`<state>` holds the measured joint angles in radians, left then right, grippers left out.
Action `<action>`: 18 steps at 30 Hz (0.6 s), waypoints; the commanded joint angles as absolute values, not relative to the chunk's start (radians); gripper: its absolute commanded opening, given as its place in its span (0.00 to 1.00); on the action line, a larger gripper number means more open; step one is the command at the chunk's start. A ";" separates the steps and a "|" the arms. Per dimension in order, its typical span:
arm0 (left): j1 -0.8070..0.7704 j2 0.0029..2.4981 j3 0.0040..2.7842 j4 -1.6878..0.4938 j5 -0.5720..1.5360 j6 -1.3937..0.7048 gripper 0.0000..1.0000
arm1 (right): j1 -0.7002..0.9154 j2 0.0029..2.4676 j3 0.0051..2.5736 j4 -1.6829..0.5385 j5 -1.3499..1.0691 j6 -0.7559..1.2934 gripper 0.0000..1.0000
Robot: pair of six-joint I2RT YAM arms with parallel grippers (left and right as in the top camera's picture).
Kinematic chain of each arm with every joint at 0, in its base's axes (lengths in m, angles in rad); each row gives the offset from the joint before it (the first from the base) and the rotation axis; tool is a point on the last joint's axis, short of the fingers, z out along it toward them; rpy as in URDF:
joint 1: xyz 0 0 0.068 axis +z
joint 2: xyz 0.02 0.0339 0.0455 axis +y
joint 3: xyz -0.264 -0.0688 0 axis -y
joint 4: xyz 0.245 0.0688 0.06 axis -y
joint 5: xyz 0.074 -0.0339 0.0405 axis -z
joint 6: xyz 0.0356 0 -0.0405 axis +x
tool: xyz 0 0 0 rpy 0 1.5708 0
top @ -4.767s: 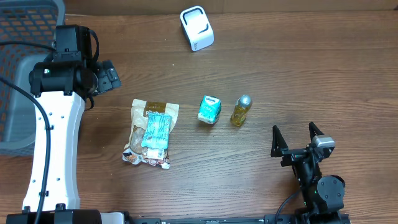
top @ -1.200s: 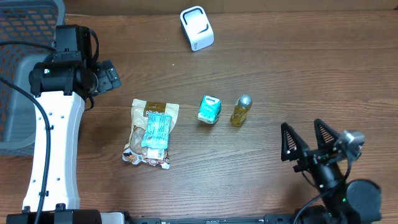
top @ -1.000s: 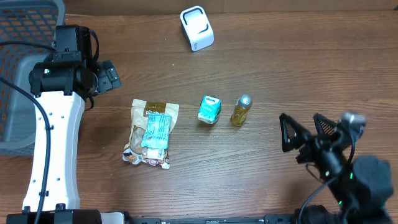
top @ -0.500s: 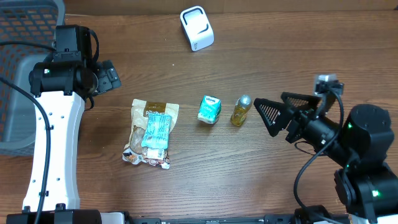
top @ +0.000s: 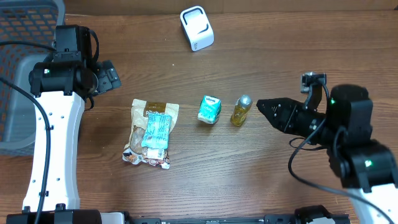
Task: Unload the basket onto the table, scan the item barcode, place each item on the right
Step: 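Raise the right arm and move the right gripper toward the Kleenex pack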
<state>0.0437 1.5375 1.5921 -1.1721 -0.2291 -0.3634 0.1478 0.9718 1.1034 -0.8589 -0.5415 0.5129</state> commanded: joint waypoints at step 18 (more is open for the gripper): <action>0.046 1.533 1.601 -1.171 -0.243 -0.351 0.99 | 0.798 1.520 1.495 -1.102 0.214 0.663 0.58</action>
